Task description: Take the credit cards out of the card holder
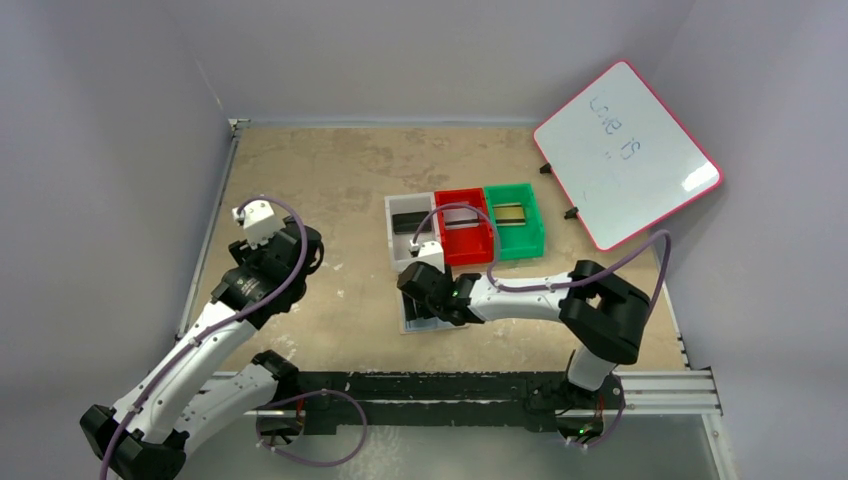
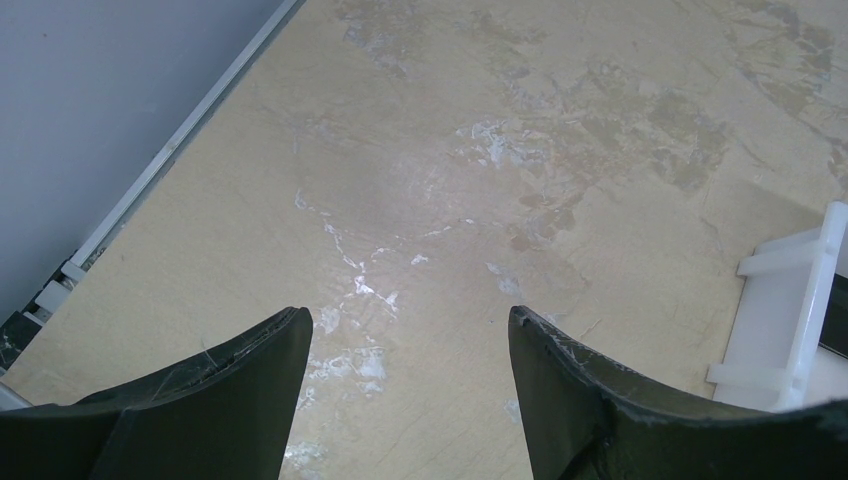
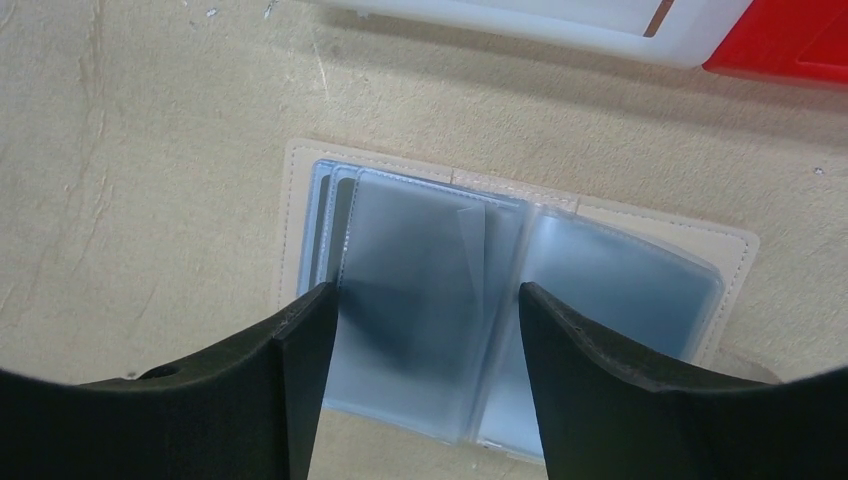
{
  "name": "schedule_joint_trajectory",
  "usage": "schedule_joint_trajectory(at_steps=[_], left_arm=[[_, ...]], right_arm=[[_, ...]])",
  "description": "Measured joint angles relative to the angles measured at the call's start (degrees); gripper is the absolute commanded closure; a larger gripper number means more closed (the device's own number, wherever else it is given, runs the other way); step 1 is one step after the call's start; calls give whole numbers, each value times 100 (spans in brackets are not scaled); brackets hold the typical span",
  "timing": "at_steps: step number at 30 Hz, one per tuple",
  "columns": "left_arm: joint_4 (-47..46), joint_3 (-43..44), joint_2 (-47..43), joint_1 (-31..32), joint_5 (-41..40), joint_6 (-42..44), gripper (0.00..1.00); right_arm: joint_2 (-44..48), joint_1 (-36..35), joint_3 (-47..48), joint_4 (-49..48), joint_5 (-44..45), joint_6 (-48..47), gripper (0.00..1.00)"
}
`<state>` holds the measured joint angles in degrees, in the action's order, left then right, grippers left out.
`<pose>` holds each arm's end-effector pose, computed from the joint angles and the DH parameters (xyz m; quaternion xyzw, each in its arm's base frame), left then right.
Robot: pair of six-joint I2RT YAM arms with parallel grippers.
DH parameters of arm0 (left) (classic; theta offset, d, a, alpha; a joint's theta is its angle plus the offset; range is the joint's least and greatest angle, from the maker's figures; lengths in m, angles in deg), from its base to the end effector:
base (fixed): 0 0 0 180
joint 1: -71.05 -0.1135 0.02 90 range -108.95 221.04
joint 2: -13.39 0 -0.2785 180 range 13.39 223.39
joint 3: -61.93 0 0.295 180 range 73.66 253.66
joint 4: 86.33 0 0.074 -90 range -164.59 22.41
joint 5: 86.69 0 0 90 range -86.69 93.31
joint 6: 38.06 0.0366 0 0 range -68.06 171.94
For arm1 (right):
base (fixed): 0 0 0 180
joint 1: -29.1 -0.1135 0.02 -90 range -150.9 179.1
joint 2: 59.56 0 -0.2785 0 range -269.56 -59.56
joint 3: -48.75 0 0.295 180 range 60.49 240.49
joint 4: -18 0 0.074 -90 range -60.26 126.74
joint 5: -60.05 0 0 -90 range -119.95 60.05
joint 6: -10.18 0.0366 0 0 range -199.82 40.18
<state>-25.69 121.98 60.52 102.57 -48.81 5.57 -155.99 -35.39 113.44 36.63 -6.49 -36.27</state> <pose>0.1711 -0.0710 0.3122 -0.2654 0.8104 0.1150 0.5095 0.1728 0.3283 0.1522 -0.0996 0.9183 0.1562 0.3498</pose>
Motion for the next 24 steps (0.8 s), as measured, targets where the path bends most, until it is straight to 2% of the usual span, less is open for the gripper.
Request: schedule_joint_trajectory(at_steps=[8,16,24], left_arm=[[0,0,0,0,0,0,29],[0,0,20,0,4,2,29],[-2,0,33,-2,33,4,29]], right_arm=[[-61,-2,50,-2,103,118,37],[-157,-2,144,-4,240,251,53],[-116,0,33,-203,195,354,58]])
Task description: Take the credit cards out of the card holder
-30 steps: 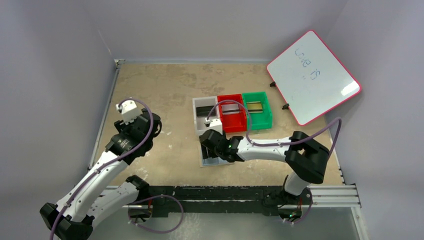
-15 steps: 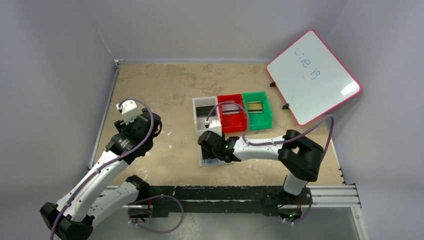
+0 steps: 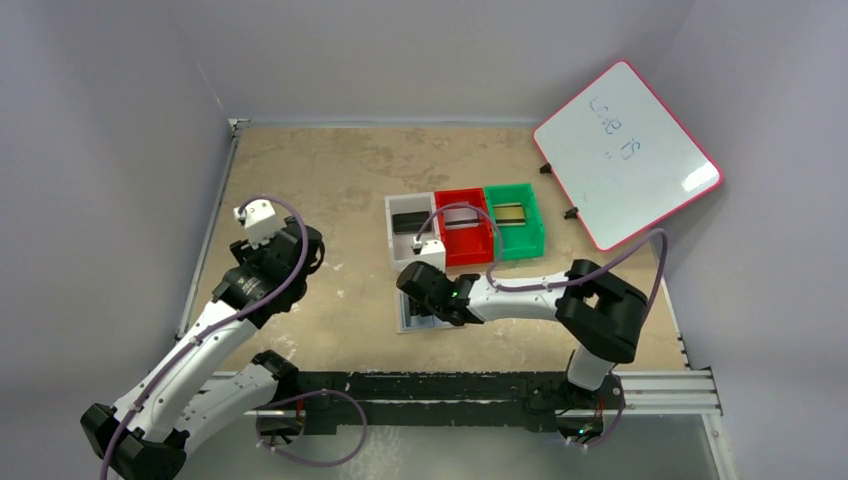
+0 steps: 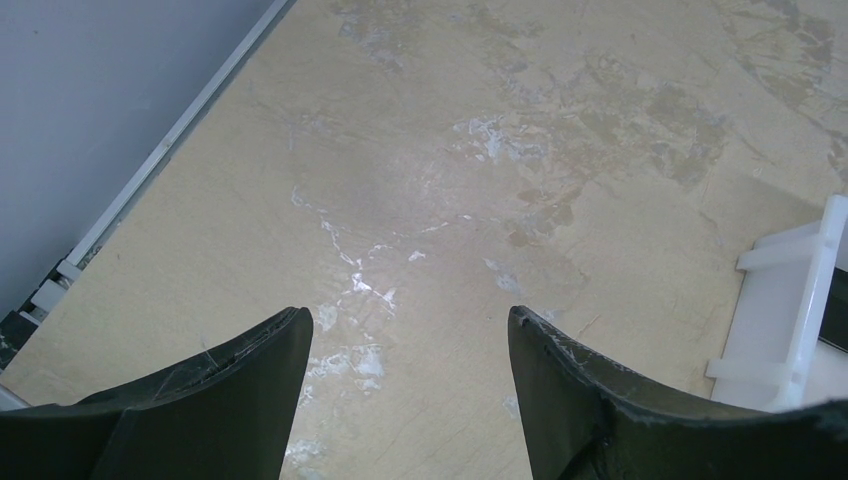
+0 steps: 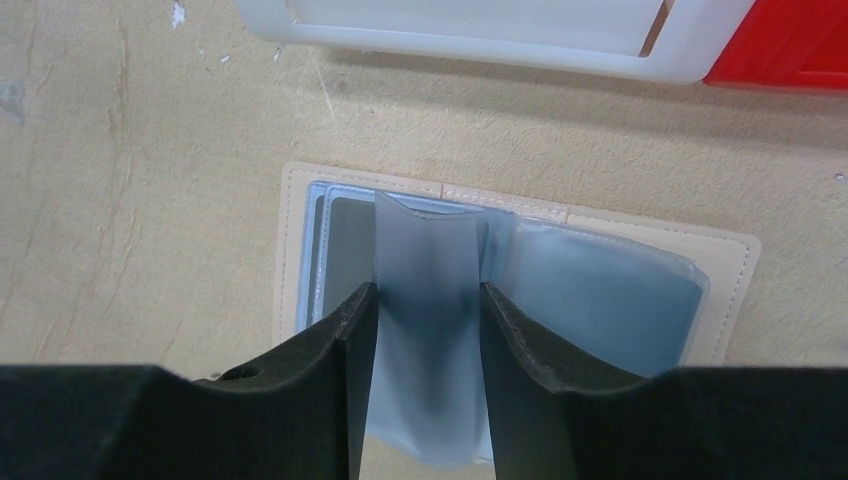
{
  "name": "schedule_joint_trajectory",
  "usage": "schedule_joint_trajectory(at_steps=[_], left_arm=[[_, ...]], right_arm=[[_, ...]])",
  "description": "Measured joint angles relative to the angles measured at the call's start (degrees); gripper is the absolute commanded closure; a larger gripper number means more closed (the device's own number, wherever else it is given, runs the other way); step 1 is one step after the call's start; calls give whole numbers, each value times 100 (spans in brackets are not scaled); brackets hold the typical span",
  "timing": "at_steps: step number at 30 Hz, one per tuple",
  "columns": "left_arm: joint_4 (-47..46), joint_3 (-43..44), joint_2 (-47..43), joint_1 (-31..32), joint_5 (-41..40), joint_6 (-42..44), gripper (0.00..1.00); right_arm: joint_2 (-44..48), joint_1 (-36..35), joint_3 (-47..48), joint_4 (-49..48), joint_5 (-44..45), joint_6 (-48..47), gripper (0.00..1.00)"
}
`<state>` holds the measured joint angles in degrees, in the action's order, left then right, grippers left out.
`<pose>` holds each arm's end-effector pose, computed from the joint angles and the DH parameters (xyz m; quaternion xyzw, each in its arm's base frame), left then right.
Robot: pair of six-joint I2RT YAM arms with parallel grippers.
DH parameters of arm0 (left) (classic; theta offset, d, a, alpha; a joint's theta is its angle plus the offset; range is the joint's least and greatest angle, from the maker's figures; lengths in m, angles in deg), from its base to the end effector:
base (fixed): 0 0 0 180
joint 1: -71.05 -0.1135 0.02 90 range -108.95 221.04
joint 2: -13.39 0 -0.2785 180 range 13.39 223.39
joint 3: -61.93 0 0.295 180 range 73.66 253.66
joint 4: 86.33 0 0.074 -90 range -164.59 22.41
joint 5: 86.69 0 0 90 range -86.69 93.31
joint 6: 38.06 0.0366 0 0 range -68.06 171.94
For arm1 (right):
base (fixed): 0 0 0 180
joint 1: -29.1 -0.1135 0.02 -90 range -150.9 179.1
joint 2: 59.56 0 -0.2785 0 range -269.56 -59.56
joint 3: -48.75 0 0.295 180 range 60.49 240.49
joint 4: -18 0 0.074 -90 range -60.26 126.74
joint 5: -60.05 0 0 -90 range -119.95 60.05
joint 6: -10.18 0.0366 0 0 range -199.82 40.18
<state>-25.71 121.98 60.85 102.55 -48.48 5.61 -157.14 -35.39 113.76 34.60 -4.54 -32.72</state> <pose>0.1721 -0.0717 0.3112 -0.2635 0.8127 0.1149 0.5068 0.1758 0.3320 0.1498 -0.0624 0.9153 0.1655 0.3618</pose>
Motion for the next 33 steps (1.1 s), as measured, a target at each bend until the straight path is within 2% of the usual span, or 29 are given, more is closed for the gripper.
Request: schedule_joint_trajectory(at_steps=[7,10,15,22,25,30,33], left_arm=[[-203,-42,-59,0,579,-9,29],[-568,-313,-293,0,1314,-50,30],[-1613,-1071,-577,2,3047,-186,30],[-3139,-1740,-125,83,4843,-516,30],[-3635,-1921,116,404,5066,-667,30],[-4334,-1954,761,1392,4970,-820,30],[-4743,-1987,1252,1775,4883,-918,30]], right_arm=[[302,149,-461,-575,-415,44,62],[496,361,-780,-973,-743,57,63],[793,820,-1484,-1803,-1408,151,66],[949,1137,-2133,-2833,-2011,411,66],[953,1176,-2273,-3104,-2100,498,66],[953,1228,-2413,-3355,-2218,616,66],[953,1257,-2463,-3438,-2221,686,66]])
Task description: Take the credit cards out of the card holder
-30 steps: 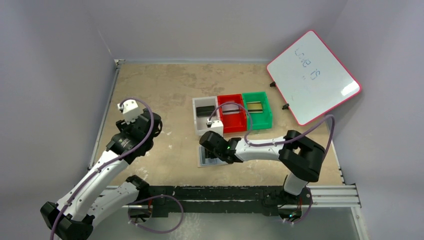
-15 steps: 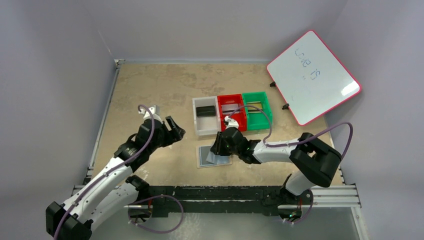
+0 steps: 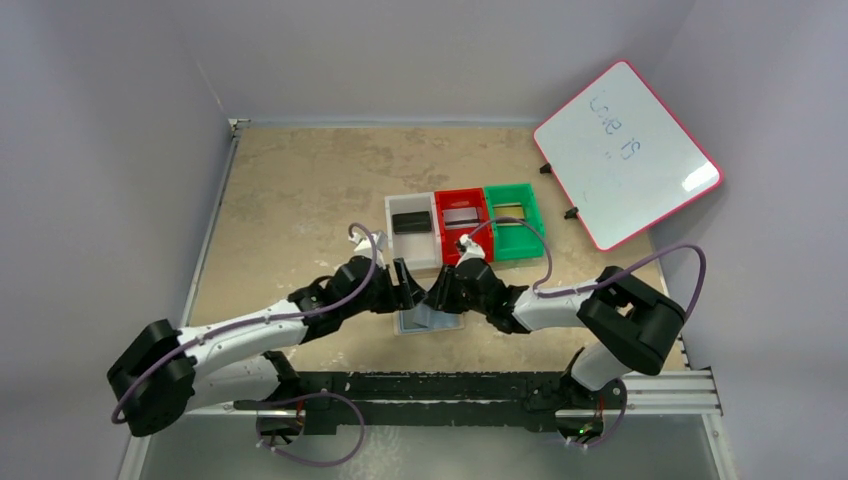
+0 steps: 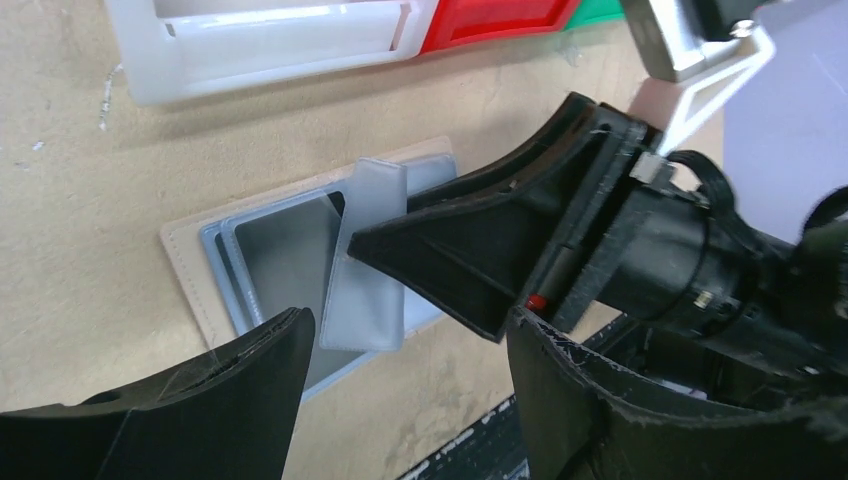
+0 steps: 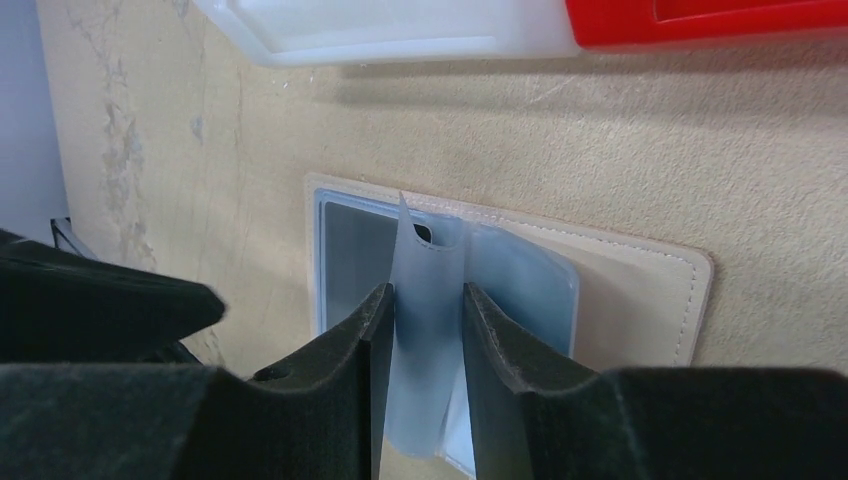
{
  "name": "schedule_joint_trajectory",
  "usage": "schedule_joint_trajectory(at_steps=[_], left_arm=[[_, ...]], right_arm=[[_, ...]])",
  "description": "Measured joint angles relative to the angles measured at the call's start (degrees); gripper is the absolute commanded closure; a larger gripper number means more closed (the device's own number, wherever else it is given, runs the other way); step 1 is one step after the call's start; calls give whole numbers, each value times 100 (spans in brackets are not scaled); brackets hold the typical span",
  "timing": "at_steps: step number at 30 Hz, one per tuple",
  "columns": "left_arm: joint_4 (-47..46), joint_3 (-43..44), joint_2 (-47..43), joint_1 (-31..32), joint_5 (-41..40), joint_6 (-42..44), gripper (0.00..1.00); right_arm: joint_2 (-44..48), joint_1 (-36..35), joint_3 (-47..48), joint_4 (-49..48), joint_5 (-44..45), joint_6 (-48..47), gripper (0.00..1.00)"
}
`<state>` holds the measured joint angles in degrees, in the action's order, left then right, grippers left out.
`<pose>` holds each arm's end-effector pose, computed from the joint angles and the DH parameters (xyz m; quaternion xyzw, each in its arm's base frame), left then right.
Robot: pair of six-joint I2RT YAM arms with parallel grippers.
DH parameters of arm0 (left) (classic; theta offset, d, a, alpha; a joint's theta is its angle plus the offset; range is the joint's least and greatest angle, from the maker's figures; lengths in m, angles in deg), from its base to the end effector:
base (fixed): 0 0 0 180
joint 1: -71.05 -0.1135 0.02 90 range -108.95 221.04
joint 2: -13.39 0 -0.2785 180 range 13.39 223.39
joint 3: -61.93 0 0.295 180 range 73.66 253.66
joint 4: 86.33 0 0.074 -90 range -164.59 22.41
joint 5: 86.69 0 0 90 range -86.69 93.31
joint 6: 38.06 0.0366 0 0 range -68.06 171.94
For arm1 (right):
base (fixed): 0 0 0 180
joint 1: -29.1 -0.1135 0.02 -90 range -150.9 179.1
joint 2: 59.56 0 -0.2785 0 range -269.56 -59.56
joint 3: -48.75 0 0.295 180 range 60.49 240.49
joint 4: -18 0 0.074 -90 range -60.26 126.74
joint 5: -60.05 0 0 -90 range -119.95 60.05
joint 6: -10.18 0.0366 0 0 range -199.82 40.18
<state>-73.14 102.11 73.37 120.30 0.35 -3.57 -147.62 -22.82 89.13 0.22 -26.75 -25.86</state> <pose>0.1652 -0.1889 0.1945 -0.0603 0.8765 -0.3640 0.3092 0.1897 0.2388 0.1186 0.0294 0.8649 0.3849 0.3209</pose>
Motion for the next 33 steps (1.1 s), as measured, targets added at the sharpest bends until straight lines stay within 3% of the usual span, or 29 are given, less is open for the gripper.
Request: schedule_joint_trajectory(at_steps=[12,26,33], left_arm=[[-1272,-221,1421,476,-673,-400,31],[-2098,-151,2065,782,-796,-542,33],[-2385,-129,2229,929,-778,-671,42]], right_arm=[[181,90,-319,-262,-24,275,63],[728,144,-684,9,328,682,61],[979,153,-852,127,461,817,61]])
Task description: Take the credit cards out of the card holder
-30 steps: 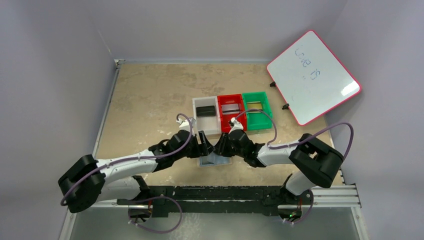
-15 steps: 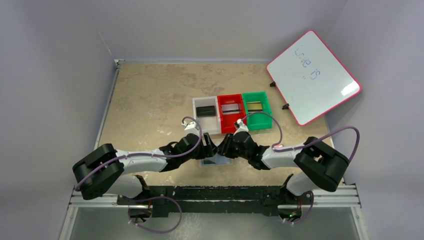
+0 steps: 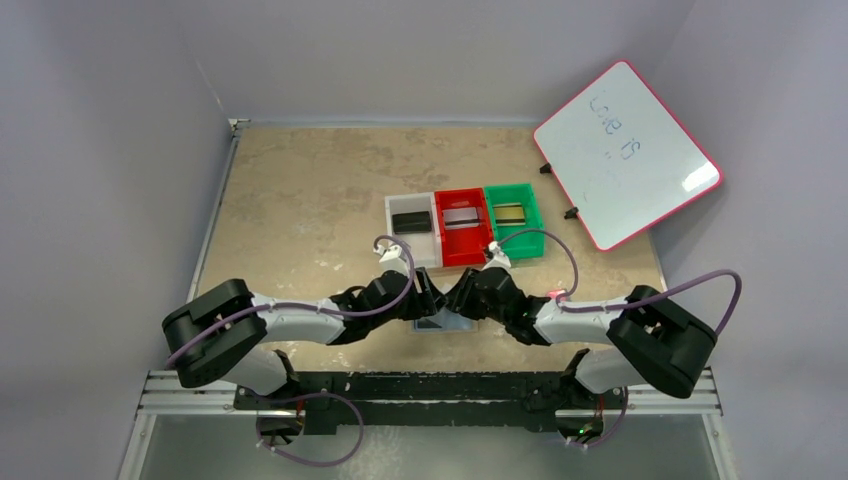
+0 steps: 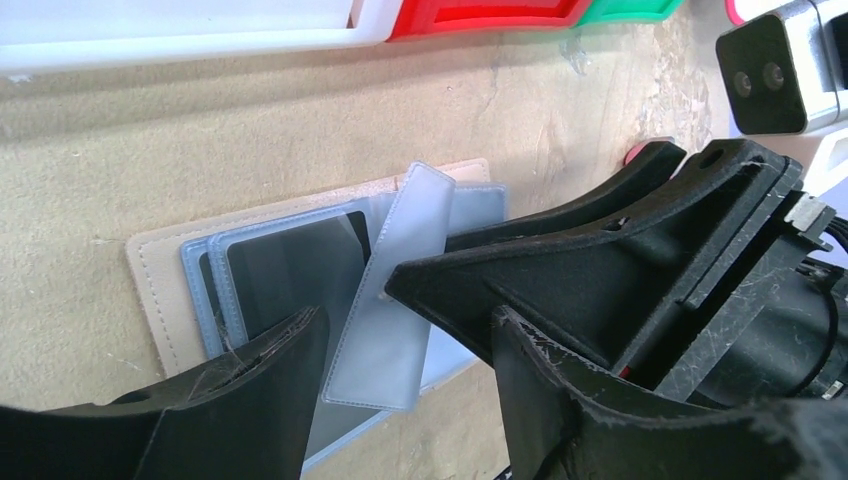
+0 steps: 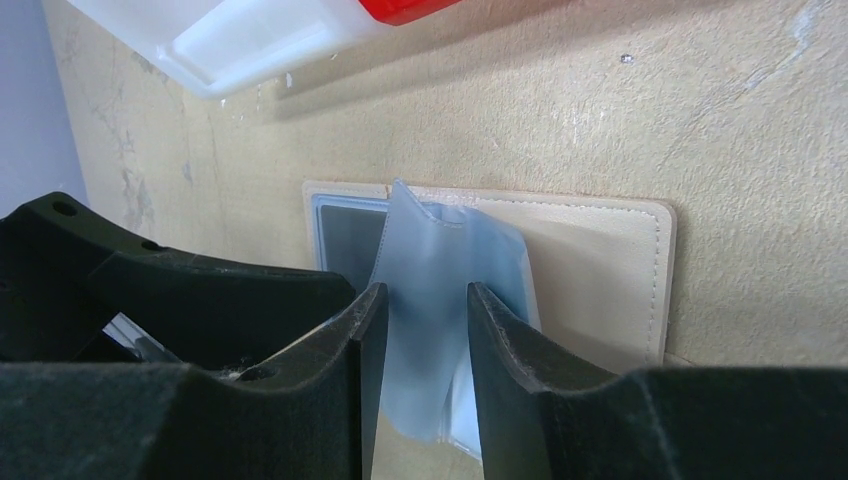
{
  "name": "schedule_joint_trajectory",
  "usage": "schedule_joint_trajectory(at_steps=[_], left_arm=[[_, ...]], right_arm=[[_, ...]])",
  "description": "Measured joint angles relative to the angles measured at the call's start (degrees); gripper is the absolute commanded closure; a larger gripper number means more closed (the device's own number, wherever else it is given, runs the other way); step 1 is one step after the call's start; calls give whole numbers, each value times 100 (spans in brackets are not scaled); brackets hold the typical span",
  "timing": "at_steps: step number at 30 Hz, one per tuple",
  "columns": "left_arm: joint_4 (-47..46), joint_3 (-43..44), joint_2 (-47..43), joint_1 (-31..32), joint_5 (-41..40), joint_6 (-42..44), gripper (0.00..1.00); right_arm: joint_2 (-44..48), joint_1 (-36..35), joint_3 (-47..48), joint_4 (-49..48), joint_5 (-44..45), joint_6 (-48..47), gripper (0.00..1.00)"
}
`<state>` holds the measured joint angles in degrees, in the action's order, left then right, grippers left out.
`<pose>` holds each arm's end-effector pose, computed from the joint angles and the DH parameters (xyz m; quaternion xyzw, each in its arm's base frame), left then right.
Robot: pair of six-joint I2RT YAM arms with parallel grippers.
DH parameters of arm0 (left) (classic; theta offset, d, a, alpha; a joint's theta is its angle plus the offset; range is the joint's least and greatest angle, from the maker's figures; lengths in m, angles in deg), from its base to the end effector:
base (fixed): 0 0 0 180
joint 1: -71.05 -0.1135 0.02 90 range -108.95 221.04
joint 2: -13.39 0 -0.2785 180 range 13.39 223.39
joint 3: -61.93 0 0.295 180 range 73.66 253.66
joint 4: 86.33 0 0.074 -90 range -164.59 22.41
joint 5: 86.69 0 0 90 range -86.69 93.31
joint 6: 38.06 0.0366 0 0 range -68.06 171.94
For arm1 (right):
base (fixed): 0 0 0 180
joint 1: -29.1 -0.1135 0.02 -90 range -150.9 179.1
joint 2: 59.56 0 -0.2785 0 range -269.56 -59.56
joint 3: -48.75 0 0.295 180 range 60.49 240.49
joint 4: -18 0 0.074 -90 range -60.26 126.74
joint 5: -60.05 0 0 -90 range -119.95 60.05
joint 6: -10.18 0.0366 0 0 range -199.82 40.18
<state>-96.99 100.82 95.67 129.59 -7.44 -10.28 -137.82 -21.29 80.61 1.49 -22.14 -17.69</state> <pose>0.1569 -0.2434 0.1274 -0.0729 0.8719 -0.3741 0.3073 0.1711 0.1990 0.1176 0.1222 0.8555 0.3828 0.3265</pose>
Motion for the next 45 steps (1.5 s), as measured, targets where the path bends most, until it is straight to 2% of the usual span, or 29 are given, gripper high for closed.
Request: schedule_joint_trajectory(at_steps=[8,22,33,45], left_arm=[[-66,-7,-46,52,11,-157,57],[597,-144,-634,85,-455,-234,50],[859,-144,-560,85,-546,-225,57],[678,20,-160,85,-249,-142,58]], right_arm=[[2,-2,-7,2,13,83,63],[72,-2,-129,-81,15,205,65],[284,-2,-398,-229,17,321,69],[385,-2,-538,-302,24,389,71]])
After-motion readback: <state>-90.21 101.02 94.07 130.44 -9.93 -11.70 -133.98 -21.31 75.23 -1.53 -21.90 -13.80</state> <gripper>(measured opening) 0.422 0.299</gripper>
